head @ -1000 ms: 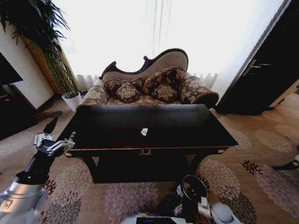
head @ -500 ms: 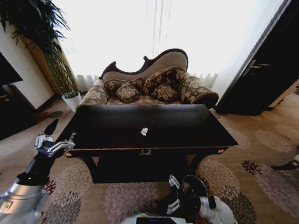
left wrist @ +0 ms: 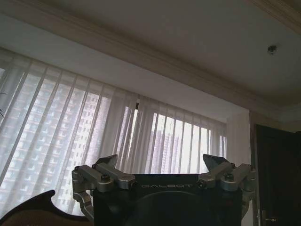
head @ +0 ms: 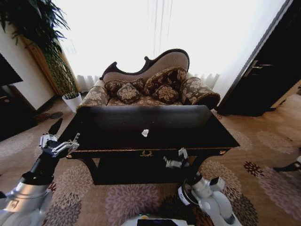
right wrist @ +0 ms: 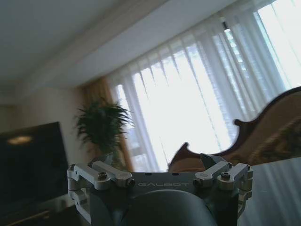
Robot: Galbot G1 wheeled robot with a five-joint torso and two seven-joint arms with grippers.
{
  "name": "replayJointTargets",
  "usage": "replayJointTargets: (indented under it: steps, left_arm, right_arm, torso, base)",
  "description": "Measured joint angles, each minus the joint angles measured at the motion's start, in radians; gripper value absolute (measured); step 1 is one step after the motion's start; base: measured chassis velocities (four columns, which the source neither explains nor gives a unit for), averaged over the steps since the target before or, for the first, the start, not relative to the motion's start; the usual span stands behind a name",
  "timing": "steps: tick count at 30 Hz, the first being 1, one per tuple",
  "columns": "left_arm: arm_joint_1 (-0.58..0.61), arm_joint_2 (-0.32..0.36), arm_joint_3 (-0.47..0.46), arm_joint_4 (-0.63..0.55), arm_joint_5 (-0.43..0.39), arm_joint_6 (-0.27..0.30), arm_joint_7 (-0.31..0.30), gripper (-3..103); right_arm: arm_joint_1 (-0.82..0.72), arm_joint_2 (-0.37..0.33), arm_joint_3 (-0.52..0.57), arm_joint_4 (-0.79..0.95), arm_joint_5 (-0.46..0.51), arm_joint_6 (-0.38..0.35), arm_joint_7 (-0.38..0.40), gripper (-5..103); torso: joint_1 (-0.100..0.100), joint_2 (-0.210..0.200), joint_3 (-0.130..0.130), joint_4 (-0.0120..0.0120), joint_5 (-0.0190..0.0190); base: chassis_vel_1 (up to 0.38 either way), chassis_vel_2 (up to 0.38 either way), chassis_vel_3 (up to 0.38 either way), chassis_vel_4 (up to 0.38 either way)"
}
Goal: Move to the front of the table and place the trash on the table into the trash bin.
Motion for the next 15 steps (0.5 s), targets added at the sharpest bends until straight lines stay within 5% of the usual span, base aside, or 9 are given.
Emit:
replayJointTargets:
  steps: [1,6,15]
  left_arm:
    - [0.0,-0.006,0.011,0.0,0.006,0.0,0.0,100]
    - [0.004,-0.012,0.017,0.0,0.009,0.001,0.0,100]
    - [0.04,-0.02,0.017,0.0,0.012,0.002,0.0,100]
  right_arm:
    - [0.004,-0.004,-0.004,0.024,-0.025,-0.025,0.082,100]
    - [0.032,-0.041,-0.024,0.095,-0.066,-0.126,0.243,100]
    - [0.088,-0.189,-0.057,0.183,-0.083,-0.26,0.332,100]
  torso:
    - [0.0,0.0,0.0,0.0,0.0001]
    - [0.0,0.0,0.0,0.0,0.0001]
    - [0.0,0.0,0.0,0.0,0.0]
  base:
    - [0.0,0.0,0.0,0.0]
    - [0.0,0.0,0.0,0.0]
    - [0.0,0.0,0.0,0.0]
